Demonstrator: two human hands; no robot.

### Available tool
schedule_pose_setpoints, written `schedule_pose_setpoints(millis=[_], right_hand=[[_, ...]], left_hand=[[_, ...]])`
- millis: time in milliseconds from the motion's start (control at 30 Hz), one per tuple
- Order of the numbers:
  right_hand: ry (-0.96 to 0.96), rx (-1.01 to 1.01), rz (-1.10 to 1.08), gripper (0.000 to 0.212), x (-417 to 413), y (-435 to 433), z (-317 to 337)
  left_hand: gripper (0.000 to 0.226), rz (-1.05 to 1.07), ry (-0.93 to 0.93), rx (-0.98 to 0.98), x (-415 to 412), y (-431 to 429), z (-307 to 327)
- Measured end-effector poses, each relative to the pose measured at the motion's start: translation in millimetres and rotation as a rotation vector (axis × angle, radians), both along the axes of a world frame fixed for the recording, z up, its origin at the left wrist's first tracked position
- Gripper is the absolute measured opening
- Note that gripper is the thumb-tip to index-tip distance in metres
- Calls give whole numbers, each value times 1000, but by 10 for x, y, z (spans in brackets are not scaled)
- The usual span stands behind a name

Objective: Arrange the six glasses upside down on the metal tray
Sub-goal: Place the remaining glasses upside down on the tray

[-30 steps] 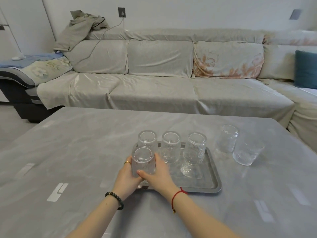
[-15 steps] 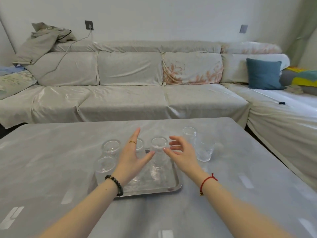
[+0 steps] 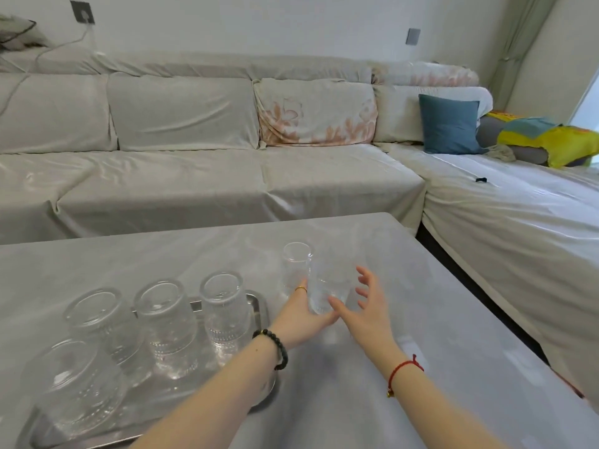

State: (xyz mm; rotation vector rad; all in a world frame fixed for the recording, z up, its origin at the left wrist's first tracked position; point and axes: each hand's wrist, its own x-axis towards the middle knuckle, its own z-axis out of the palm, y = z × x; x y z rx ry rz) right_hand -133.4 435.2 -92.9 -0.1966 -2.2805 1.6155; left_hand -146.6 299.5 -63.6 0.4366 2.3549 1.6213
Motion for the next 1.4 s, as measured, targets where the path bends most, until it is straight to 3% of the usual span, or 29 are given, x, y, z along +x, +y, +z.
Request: schedule_pose_setpoints(millis=[400,567,700,900,1033,1100,1200,1267,1367,1400], right_hand=[[-57,-46,-17,59,-378,-68,-403],[32,-11,-63,70,-124,-123,-284],[57,21,14,78,178,-323,-132],[117,139,256,82,577,-765,158],[133,83,350,74,719,-1130,296],[116,56,356,71,736,-1314,361],[117,120,367,64,723,-1536,456],[103,205,390,67,700,-1666,502],[86,275,401,74,640,-1852,546],[74,292,407,75,614,-1914,556]], left_hand=[[74,227,-3,144,-321,294,-384],[73,208,9,184,-136,264,-284],[72,311,6,290,223,97,-156],[73,504,-191,554,744,-501,62],[50,434,-378,681,929,-951,122],[58,384,-488,733,977,-1150,97],[73,422,-641,664,1045,-1420,55],[68,433,-672,532,1109,-1592,54],[33,460,-501,255,1177,-1818,69],[31,488,-396,142,1181,-1886,68]])
